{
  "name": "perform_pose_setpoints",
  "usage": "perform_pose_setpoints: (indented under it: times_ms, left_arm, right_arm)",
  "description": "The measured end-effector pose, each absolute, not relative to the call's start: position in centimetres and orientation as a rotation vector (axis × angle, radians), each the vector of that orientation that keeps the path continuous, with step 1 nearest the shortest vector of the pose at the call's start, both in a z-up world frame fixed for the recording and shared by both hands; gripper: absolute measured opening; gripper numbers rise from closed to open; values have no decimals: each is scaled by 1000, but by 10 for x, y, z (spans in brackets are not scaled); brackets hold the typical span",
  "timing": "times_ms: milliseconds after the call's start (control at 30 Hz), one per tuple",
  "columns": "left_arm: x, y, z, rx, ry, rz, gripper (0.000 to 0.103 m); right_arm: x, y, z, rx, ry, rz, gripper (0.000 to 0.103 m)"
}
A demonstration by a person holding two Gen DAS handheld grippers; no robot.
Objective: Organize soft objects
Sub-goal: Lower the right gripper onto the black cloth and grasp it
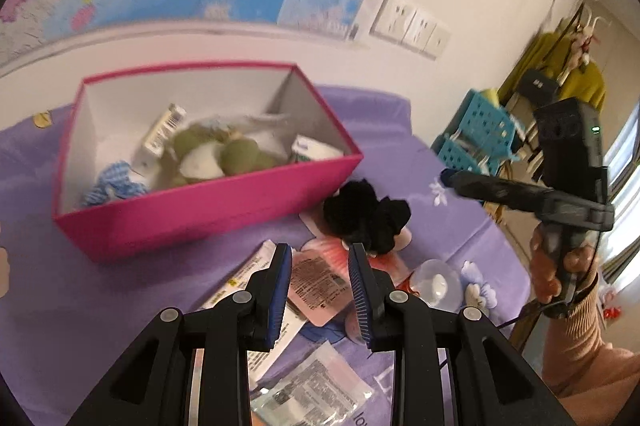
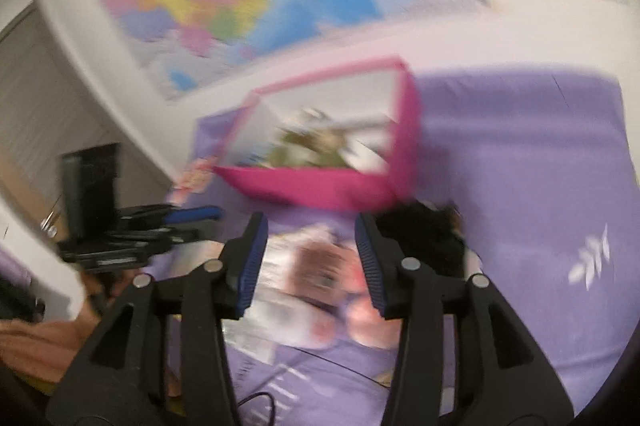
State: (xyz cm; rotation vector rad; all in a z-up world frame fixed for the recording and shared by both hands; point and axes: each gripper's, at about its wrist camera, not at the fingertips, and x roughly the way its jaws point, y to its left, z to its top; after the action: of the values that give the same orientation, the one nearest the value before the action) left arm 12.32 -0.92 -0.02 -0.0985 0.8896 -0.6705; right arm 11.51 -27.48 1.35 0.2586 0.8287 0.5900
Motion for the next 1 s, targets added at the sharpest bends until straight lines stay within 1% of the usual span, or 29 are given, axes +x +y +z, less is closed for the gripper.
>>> perform_pose_setpoints:
  times_ms: [100, 233, 300, 367, 400, 433, 567, 600, 633, 667, 700, 733, 767, 833, 1000]
  left_arm:
    - [135, -25, -12, -58, 930, -622, 28]
    - [148, -38, -25, -54, 974, -607, 28]
    - [152, -41, -28, -52, 980, -600, 28]
    - [157, -45, -32, -62, 996, -606, 28]
    - [159, -46, -33, -62, 1000, -604, 28]
    - [162, -48, -34, -58, 1002, -603, 28]
    - [170, -58, -39, -43, 1016, -601, 28]
    - [171, -59, -41, -45, 1023, -601, 28]
    - [171, -60, -42, -47, 1027, -602, 28]
    - [172, -61, -42, -47, 1030, -604, 28]
    - [174, -62, -43, -50, 1034, -604, 28]
    - [174, -62, -43, -53, 1036, -605, 28]
    - [174, -62, -44, -56, 1036, -609, 28]
    - [174, -61, -43, -60, 1034, -616, 28]
    - [176, -65, -42, -69, 1031, -647, 28]
  right_arm:
    - [136, -288, -26, 259, 914, 466, 47]
    - [157, -294, -60, 244, 981, 385, 47]
    - [163, -293, -68, 244, 991, 374, 48]
    - [167, -288, -69, 211, 984, 369, 52]
    - [168, -284, -69, 187, 978, 367, 58]
    - [168, -282, -68, 164, 974, 365, 59]
    - [173, -268, -75, 64, 977, 342, 59]
    - [174, -267, -77, 56, 979, 341, 57]
    - [174, -266, -79, 46, 973, 340, 47]
    - [175, -265, -80, 35, 969, 336, 39]
    - [174, -265, -80, 32, 968, 335, 26]
    - [174, -267, -80, 49, 963, 353, 17]
    - [172, -268, -78, 60, 958, 364, 14]
    - [167, -272, -75, 80, 942, 376, 11]
    - [150, -275, -56, 119, 874, 416, 9]
